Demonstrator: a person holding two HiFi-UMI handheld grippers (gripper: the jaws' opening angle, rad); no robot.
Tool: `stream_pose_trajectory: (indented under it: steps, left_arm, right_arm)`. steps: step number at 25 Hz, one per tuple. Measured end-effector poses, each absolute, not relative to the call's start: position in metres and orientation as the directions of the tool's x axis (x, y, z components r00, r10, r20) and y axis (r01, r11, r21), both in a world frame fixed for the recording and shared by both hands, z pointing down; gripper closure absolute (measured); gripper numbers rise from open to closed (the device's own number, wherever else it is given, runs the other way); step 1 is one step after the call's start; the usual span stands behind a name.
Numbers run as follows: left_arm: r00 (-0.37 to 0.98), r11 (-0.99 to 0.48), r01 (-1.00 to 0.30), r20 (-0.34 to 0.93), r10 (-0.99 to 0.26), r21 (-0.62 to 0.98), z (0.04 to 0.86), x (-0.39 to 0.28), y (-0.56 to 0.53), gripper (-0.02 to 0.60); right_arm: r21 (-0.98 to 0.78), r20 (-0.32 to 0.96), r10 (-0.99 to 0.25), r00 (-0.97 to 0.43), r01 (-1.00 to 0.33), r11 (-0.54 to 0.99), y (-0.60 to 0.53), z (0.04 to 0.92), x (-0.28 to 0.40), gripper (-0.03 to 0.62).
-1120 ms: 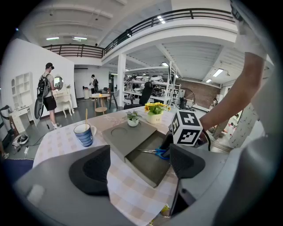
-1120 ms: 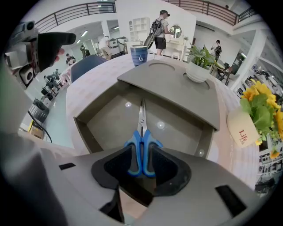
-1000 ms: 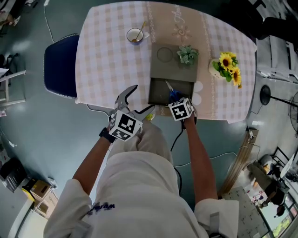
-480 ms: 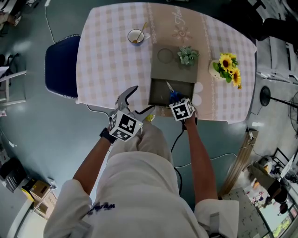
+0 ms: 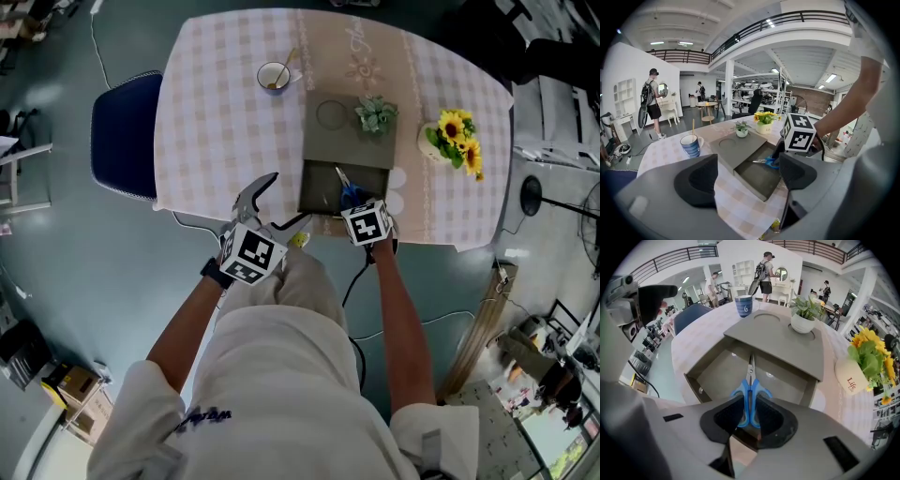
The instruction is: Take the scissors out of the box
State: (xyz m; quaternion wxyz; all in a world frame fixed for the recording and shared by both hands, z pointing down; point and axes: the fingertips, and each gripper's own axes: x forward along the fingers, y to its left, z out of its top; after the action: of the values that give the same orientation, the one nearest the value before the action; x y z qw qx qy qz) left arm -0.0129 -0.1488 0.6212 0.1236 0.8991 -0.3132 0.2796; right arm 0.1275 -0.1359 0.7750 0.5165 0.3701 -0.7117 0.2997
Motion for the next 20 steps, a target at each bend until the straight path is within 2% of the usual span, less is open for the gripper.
stream_pose_trajectory:
  steps: [20]
  left_arm:
    - [0.670, -0.781, -0.623, 0.545, -0.503, 0.044, 0.608, -0.009, -0.149, 0.195]
  right_arm:
    - [-0.044, 0.935, -0.288, -0.205, -0.876, 0.481, -0.128, 0.738, 0.135, 0.507]
